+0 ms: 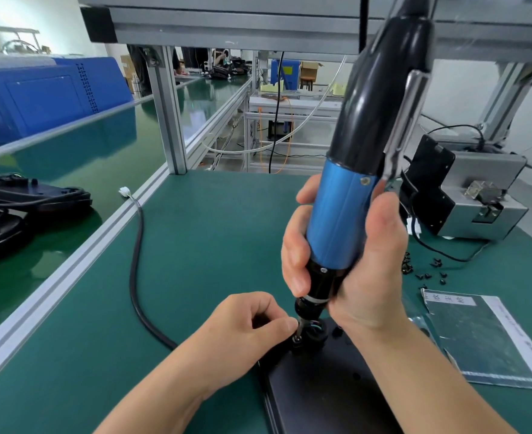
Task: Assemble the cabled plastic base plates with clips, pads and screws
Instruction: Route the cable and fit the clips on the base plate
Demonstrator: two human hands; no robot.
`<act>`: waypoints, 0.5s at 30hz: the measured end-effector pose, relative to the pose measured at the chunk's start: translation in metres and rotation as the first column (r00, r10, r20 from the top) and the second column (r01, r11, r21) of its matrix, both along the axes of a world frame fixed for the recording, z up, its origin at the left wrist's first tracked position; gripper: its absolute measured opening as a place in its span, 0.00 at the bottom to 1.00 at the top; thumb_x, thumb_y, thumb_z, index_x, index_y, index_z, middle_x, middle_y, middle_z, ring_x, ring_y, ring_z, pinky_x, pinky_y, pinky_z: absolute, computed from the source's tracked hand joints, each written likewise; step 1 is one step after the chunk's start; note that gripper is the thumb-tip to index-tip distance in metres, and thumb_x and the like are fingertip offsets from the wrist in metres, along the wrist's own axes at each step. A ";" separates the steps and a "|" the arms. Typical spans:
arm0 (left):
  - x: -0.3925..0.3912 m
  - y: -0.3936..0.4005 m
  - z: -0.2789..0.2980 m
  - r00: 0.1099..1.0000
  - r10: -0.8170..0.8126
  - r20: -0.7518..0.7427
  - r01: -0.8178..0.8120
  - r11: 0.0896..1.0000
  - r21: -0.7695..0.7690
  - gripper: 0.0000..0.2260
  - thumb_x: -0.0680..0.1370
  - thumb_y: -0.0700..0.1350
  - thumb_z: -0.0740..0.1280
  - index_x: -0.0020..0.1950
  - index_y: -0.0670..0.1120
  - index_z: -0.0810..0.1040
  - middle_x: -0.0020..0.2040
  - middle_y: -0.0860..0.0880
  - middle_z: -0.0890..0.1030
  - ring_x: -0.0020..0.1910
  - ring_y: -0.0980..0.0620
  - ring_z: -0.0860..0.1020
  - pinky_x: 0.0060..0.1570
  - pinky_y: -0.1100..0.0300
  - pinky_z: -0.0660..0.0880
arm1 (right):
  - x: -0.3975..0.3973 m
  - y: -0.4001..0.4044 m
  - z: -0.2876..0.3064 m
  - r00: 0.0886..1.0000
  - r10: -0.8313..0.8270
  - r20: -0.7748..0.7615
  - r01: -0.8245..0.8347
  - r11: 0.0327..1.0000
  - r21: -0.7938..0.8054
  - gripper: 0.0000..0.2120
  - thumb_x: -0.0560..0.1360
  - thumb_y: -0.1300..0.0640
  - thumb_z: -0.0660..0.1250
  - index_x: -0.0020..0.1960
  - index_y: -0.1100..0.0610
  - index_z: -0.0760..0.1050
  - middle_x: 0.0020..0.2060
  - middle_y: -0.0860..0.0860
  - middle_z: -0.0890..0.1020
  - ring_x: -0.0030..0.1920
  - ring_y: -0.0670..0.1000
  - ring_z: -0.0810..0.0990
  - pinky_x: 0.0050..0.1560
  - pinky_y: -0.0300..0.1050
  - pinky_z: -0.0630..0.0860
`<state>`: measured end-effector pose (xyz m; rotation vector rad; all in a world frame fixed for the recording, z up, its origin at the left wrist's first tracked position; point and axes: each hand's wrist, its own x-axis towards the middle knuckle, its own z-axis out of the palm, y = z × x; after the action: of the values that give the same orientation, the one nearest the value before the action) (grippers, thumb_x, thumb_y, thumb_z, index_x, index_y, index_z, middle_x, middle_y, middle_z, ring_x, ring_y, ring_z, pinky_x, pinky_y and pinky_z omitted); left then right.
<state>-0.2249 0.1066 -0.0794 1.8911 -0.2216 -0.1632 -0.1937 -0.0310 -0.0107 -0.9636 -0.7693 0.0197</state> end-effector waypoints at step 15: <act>-0.009 -0.007 -0.001 0.988 0.073 0.138 -0.090 0.989 0.121 0.12 0.76 0.46 0.67 0.33 0.53 0.72 0.26 0.60 0.71 0.28 0.60 0.65 0.30 0.68 0.64 | 0.004 0.001 -0.004 0.961 0.277 0.010 -0.277 0.960 0.041 0.33 0.69 0.30 0.63 0.45 0.63 0.71 0.26 0.56 0.74 0.20 0.50 0.70 0.22 0.37 0.68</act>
<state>-0.2336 0.0994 -0.0807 2.0367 -0.2288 0.0049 -0.1900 -0.0305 -0.0149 -0.8101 -0.9003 0.2448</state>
